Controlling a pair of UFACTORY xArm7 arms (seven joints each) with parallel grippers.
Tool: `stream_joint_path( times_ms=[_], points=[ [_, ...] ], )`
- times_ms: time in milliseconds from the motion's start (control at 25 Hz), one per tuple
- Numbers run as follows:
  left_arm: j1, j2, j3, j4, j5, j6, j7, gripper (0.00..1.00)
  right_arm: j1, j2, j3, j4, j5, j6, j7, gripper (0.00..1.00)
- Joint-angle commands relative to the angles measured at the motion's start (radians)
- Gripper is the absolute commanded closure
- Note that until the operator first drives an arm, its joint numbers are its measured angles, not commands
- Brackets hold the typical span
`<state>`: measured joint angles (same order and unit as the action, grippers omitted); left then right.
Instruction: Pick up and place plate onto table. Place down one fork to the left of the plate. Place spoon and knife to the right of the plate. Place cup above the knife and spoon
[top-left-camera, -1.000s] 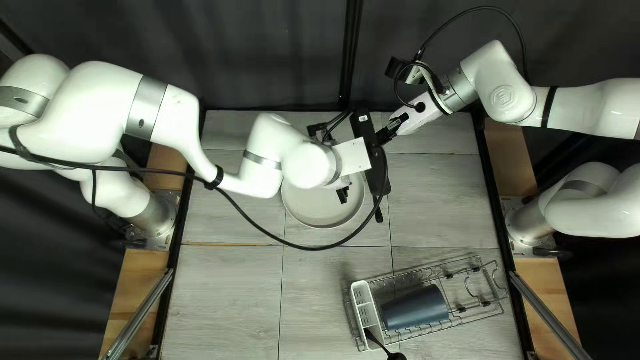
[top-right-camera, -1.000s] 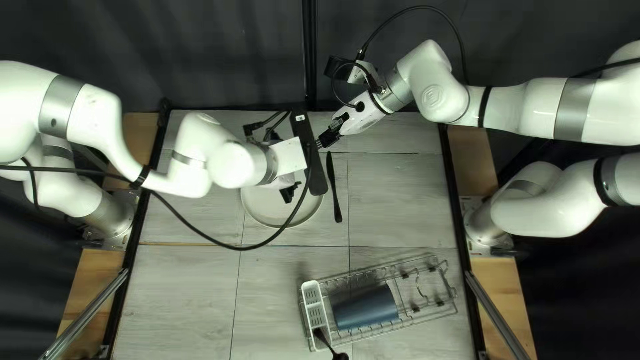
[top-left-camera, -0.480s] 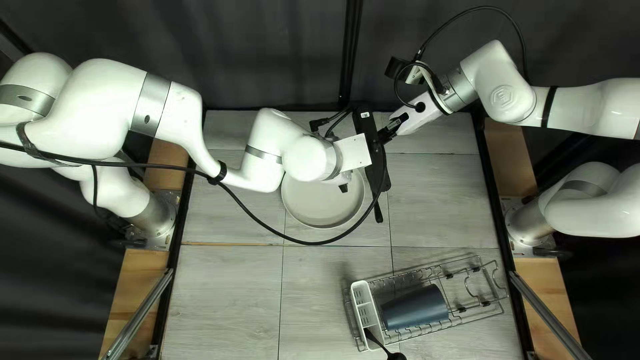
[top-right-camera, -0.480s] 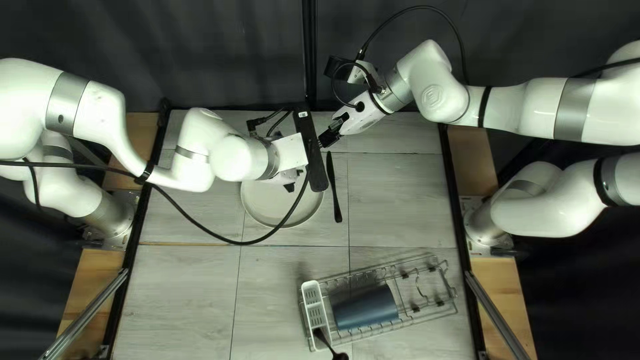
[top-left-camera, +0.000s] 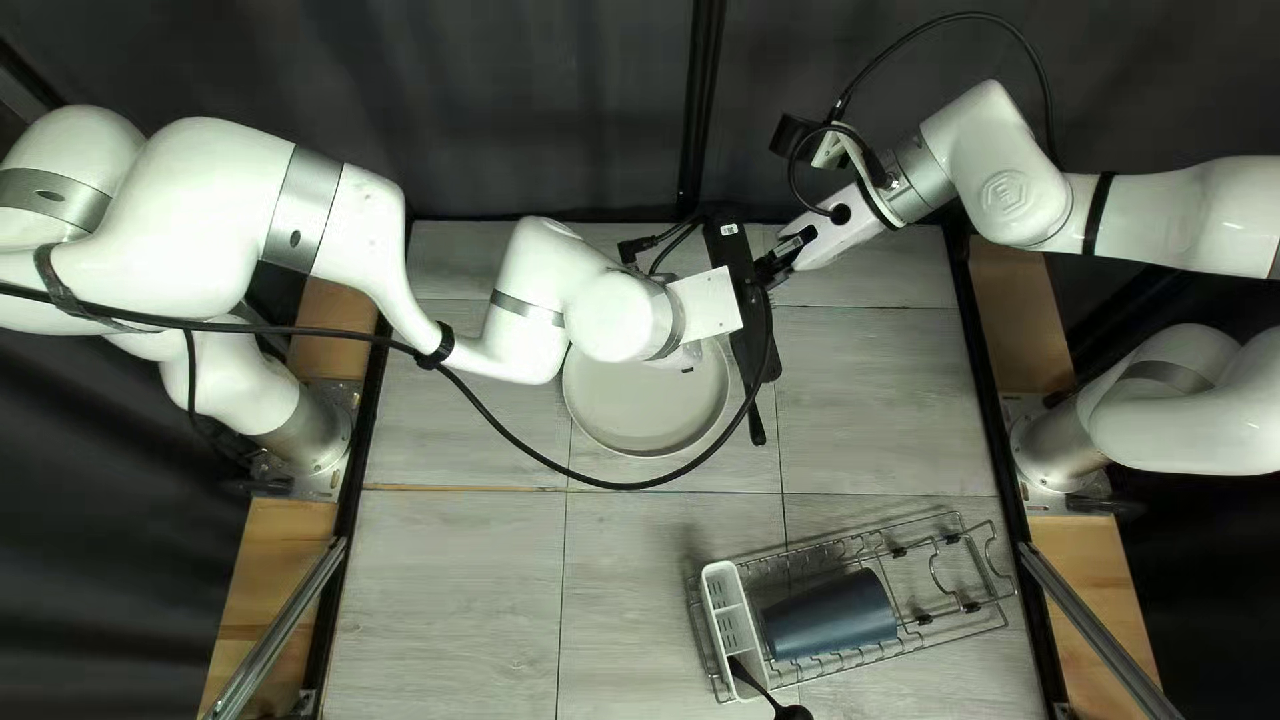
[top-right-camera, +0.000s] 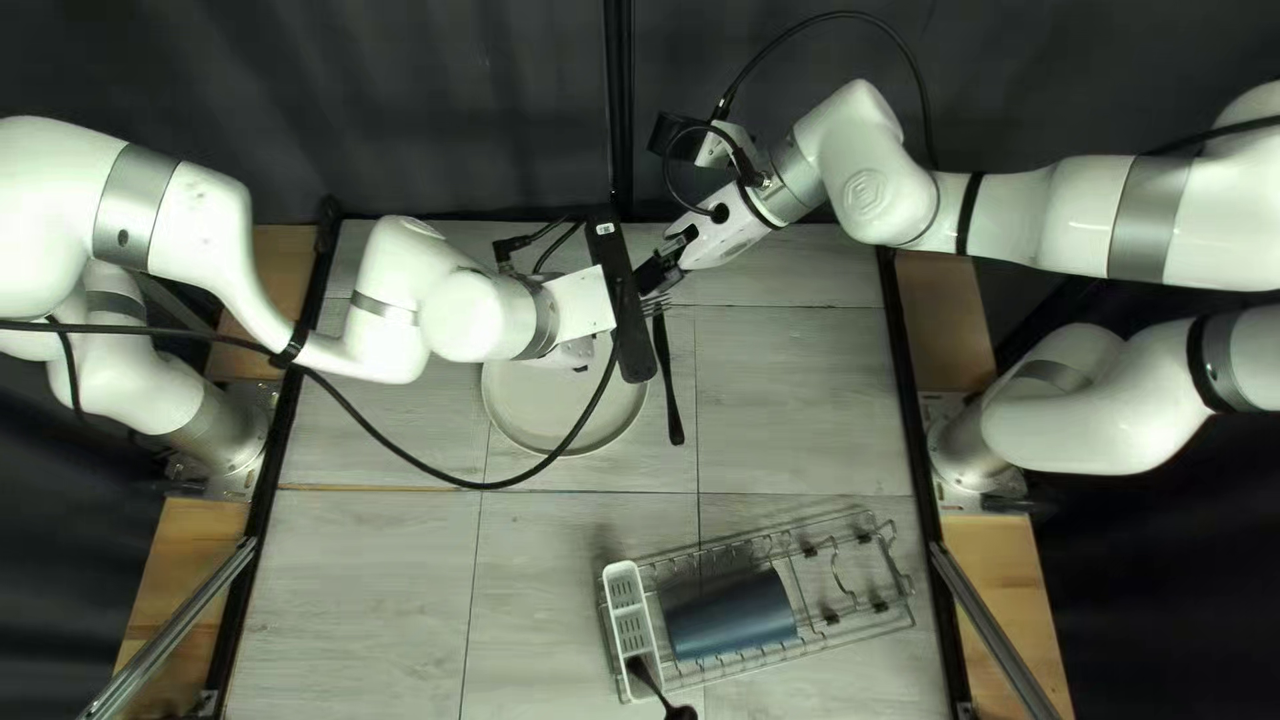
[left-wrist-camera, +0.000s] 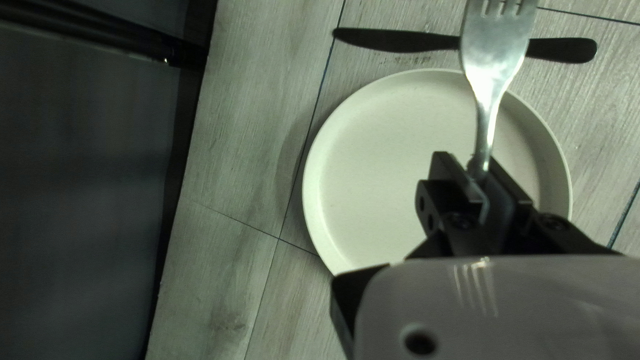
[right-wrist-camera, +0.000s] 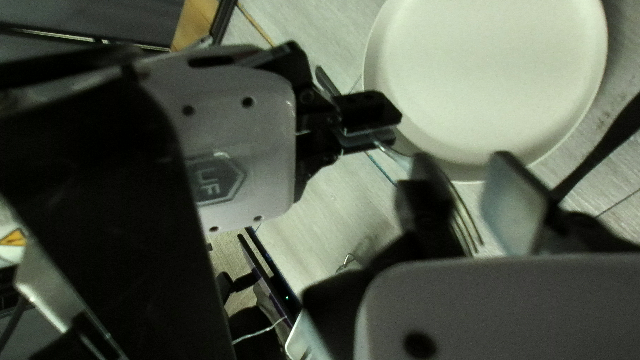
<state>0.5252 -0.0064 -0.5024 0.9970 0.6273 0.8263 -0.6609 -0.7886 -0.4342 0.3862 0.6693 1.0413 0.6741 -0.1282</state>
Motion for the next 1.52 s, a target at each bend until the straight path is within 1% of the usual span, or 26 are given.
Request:
stream_joint_path(
  times_ms=[40,80,160,240,320,360,400,680,760,840,880,920,1000,1280,1320,1360,1440,1520],
  points=[
    [-0.019,-0.113,-0.014,-0.132,-0.039,-0.007,-0.07,1.0,0.0,0.0,0.0,0.0,0.0,0.0,0.0,0.0],
    [-0.025,-0.137,-0.019,-0.159,-0.048,-0.006,-0.085,1.0,0.0,0.0,0.0,0.0,0.0,0.0,0.0,0.0],
    [-0.047,-0.218,-0.029,-0.241,-0.083,-0.005,-0.12,1.0,0.0,0.0,0.0,0.0,0.0,0.0,0.0,0.0],
    [-0.086,-0.319,-0.04,-0.325,-0.139,0.014,-0.157,1.0,0.0,0.0,0.0,0.0,0.0,0.0,0.0,0.0],
    [-0.118,-0.379,-0.059,-0.371,-0.182,0.041,-0.202,1.0,0.0,0.0,0.0,0.0,0.0,0.0,0.0,0.0],
    [-0.129,-0.393,-0.071,-0.379,-0.201,0.06,-0.225,1.0,0.0,0.0,0.0,0.0,0.0,0.0,0.0,0.0],
    [-0.145,-0.406,-0.094,-0.376,-0.231,0.102,-0.264,1.0,0.0,0.0,0.0,0.0,0.0,0.0,0.0,0.0],
    [-0.145,-0.406,-0.094,-0.376,-0.231,0.102,-0.264,1.0,0.0,0.0,0.0,0.0,0.0,0.0,0.0,0.0],
    [-0.132,-0.399,-0.08,-0.367,-0.244,0.107,-0.275,1.0,0.0,0.0,0.0,0.0,0.0,0.0,0.0,0.0],
    [-0.128,-0.454,-0.06,-0.405,-0.323,0.086,-0.381,1.0,0.0,0.0,0.0,0.0,0.0,0.0,0.0,0.0],
    [-0.119,-0.468,-0.068,-0.42,-0.36,0.087,-0.468,1.0,0.0,0.0,0.0,0.0,0.0,0.0,0.0,0.0],
    [-0.101,-0.465,-0.094,-0.423,-0.376,0.089,-0.57,1.0,0.0,0.0,0.0,0.0,0.0,0.0,0.0,0.0],
    [-0.089,-0.457,-0.125,-0.413,-0.392,0.11,-0.668,1.0,0.0,0.0,0.0,0.0,0.0,0.0,0.0,0.0],
    [-0.089,-0.457,-0.125,-0.413,-0.392,0.11,-0.668,1.0,0.0,0.0,0.0,0.0,0.0,0.0,0.0,0.0],
    [-0.083,-0.455,-0.114,-0.419,-0.406,0.1,-0.68,1.0,0.0,0.0,0.0,0.0,0.0,0.0,0.0,0.0],
    [-0.079,-0.461,-0.106,-0.433,-0.421,0.088,-0.699,1.0,0.0,0.0,0.0,0.0,0.0,0.0,0.0,0.0],
    [-0.065,-0.519,-0.053,-0.541,-0.491,0.027,-0.759,1.0,0.0,0.0,0.0,0.0,0.0,0.0,0.0,0.0],
    [-0.06,-0.557,-0.026,-0.603,-0.533,-0.004,-0.799,1.0,0.0,0.0,0.0,0.0,0.0,0.0,0.0,0.0]
  ],
)
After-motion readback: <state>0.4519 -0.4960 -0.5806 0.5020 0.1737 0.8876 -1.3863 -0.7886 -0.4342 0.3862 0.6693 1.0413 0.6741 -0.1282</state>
